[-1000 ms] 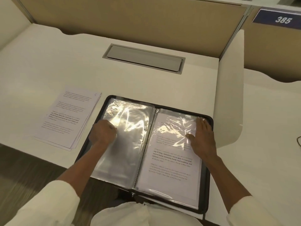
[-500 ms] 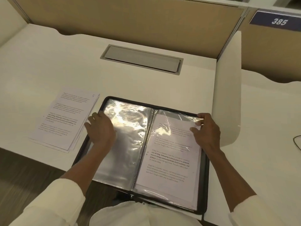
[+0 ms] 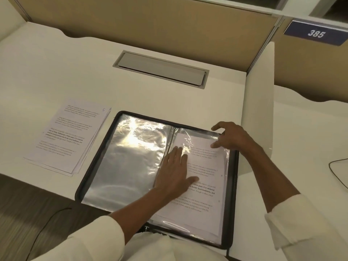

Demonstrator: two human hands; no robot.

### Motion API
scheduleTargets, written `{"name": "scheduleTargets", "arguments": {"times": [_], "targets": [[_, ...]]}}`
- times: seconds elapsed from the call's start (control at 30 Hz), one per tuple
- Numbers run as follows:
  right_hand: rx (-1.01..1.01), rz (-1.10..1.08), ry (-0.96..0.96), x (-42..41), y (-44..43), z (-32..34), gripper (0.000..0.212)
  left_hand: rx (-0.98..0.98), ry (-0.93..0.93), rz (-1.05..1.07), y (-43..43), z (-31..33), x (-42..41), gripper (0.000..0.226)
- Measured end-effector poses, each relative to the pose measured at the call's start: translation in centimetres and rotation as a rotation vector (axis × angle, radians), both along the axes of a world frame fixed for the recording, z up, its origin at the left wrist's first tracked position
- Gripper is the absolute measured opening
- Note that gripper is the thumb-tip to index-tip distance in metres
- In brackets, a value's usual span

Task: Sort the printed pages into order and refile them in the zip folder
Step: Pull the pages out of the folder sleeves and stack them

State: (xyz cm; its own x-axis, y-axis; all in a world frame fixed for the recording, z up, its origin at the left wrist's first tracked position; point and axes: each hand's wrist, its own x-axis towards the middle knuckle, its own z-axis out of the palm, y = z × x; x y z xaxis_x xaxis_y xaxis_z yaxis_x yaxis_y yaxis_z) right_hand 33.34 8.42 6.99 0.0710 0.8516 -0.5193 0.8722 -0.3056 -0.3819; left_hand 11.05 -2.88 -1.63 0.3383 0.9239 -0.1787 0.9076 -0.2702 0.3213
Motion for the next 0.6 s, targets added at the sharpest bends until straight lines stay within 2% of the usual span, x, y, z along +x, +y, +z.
{"name": "scheduleTargets", "arguments": {"times": [0.13, 0.3, 0.47, 0.6], "targets": [[-0.082, -0.034, 0.053, 0.3, 2.0, 0.7, 0.041, 0.054, -0.009, -0.026, -1.1, -0.8, 0.1, 0.096], [-0.238, -0.079, 0.16, 0.6, 4.0, 1.0, 0.042, 0.088, -0.012, -0.036, -1.5, -1.7, -0.2, 0.095], [-0.36, 0.054, 0.017, 0.3, 5.9, 1.1, 0.012, 0.091, 0.008, -0.043, -1.7, -2.0, -0.3, 0.095], [-0.346, 0.14, -0.039, -0.8, 7.3, 1.3, 0.012, 0.113, 0.015, -0.035, -1.7, -2.3, -0.2, 0.093]]}}
